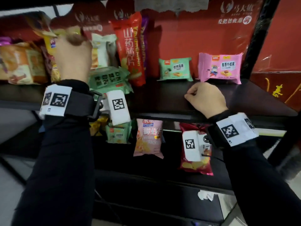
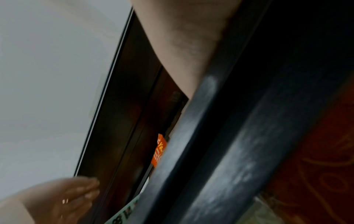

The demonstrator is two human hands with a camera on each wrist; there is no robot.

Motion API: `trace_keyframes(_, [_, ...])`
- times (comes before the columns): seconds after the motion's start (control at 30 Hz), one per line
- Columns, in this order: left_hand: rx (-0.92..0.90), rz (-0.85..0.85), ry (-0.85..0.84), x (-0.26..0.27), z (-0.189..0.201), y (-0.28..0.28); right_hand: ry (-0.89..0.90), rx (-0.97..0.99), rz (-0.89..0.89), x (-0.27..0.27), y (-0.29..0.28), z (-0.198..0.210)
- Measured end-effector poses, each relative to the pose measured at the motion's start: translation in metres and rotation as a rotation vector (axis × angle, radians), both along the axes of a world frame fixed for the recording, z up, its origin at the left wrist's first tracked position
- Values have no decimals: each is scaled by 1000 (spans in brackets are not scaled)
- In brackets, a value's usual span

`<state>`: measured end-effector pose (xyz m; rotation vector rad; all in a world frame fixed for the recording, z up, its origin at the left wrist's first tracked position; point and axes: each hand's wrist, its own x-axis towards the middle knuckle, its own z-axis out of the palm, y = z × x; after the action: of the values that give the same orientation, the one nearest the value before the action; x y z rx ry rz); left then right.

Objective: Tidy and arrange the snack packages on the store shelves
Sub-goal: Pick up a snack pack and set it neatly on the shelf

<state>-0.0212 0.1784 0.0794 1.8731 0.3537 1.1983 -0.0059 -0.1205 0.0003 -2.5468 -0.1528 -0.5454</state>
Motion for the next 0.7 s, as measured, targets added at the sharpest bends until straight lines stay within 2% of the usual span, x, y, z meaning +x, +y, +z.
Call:
trace_keyframes(0.07, [7,64,180,-2,-13,21,14,-14,20,-1,18,1])
trace_keyframes(0.23, [-57,11,565,-3,-31,21,-7,-39,30,-3,33,-4])
trace_keyframes(0.3, [-54,-21,645,-1,-35,21,-11,-33,33,-3,31,-4])
trace_keyframes(0.47, [-246,-191,615,8,-29,34,-16,-23,37,-5,29,-5])
trace_keyframes(0.57, [-316,-291,654,14,-25,42,-24,-17,34,-5,28,-5])
trace_keyframes(0.7, [-240,-238,575,19,-27,39,-23,-23,35,-5,28,-6])
